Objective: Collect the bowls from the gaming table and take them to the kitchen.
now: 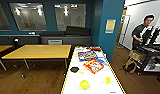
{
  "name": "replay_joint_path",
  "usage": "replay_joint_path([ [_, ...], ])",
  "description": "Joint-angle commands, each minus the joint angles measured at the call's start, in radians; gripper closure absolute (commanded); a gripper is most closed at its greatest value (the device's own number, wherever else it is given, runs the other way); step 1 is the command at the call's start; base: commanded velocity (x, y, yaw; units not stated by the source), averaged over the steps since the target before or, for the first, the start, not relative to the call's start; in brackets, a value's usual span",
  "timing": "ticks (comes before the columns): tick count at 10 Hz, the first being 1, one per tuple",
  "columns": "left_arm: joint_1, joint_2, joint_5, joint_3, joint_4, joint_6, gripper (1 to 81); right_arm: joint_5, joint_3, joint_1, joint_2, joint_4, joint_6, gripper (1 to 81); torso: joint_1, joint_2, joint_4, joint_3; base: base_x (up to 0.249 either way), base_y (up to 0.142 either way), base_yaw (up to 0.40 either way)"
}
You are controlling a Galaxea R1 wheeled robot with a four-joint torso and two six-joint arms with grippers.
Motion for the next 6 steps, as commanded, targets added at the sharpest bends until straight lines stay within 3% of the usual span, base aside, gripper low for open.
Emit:
replay_joint_path([
  [1, -0.038, 0.003, 0.048, 0.003, -0.002, 0.0, 1.0, -0.03, 0.416, 0.039, -0.279, 0.015, 0.003, 1.0, 0.0, 0.0, 0.0, 0.0, 0.0, 0.0, 0.0],
  [4, -0.038, 0.005, 0.048, 0.004, -0.003, 0.002, 1.0, 0.028, 0.657, 0.051, -0.462, 0.017, 0.006, 1.0, 0.0, 0.0, 0.0, 0.0, 0.0, 0.0, 0.0],
  [6, -0.038, 0.005, 0.047, 0.004, -0.003, 0.002, 1.0, 0.061, 0.831, 0.062, -0.595, 0.015, 0.009, 1.0, 0.0, 0.0, 0.0, -0.074, 0.0, 0.0, 0.0],
])
